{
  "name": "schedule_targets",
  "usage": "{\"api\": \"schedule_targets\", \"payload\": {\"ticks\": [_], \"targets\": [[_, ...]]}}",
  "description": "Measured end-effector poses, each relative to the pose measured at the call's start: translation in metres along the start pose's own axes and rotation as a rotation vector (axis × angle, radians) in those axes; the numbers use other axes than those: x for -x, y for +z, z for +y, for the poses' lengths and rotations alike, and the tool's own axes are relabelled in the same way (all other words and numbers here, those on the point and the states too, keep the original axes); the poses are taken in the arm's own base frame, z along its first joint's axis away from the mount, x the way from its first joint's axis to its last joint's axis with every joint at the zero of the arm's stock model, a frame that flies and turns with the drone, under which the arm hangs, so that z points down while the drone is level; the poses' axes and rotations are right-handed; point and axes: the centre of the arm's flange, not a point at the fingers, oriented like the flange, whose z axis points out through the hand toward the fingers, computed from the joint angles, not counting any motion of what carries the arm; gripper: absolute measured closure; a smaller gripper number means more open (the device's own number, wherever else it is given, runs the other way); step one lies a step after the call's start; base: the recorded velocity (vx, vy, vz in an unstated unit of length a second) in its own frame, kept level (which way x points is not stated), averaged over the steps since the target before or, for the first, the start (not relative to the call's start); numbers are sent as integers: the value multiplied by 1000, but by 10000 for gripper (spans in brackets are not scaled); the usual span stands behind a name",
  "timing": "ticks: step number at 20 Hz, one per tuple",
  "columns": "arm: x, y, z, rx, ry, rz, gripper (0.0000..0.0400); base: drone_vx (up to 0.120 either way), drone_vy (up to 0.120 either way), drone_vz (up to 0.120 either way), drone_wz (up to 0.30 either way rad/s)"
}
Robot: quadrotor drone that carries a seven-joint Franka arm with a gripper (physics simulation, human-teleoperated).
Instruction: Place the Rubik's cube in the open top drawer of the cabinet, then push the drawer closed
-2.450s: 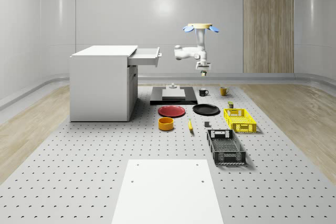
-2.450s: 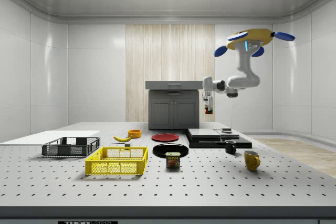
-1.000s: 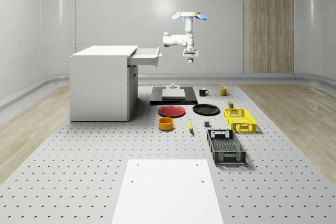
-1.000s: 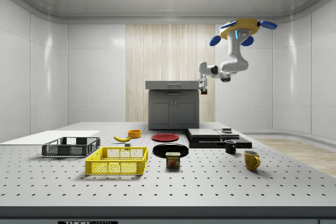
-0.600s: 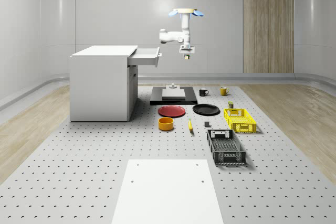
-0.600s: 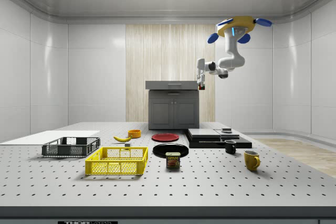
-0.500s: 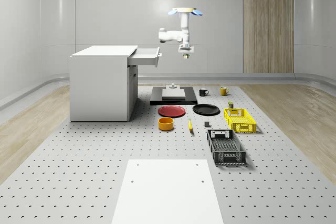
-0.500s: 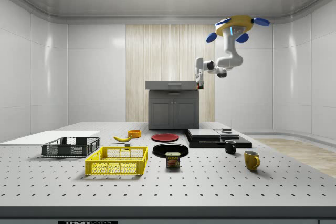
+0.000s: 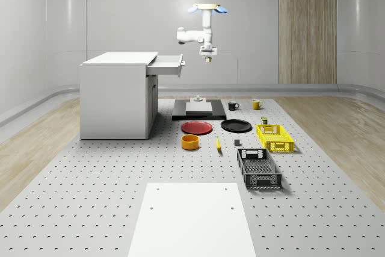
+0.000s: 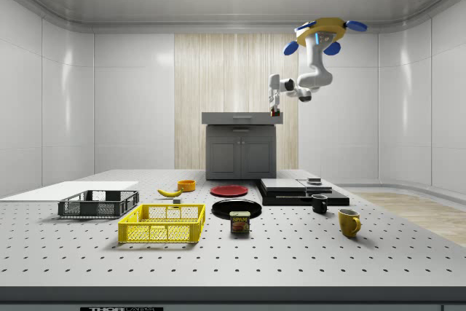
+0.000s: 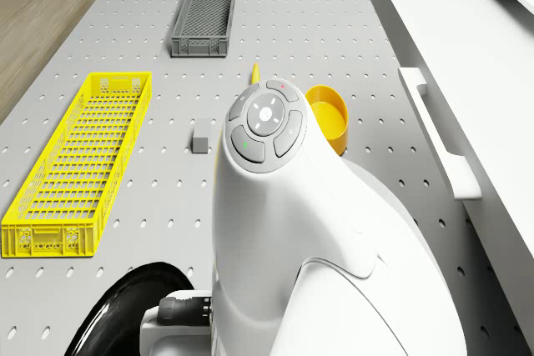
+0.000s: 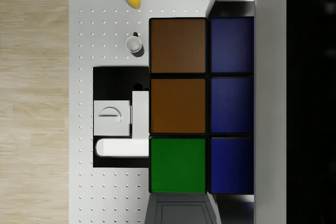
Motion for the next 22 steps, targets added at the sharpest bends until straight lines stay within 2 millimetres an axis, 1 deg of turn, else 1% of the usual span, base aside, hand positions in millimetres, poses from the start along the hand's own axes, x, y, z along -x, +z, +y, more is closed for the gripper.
{"api": "schedule_targets", "payload": {"ticks": [5, 19, 22], "targets": [[0, 0, 0, 0, 0, 0, 75, 120, -120, 120, 0], [0, 0, 0, 0, 0, 0, 75, 0, -120, 120, 0], [0, 0, 0, 0, 0, 0, 75, 0, -120, 13, 0]]}}
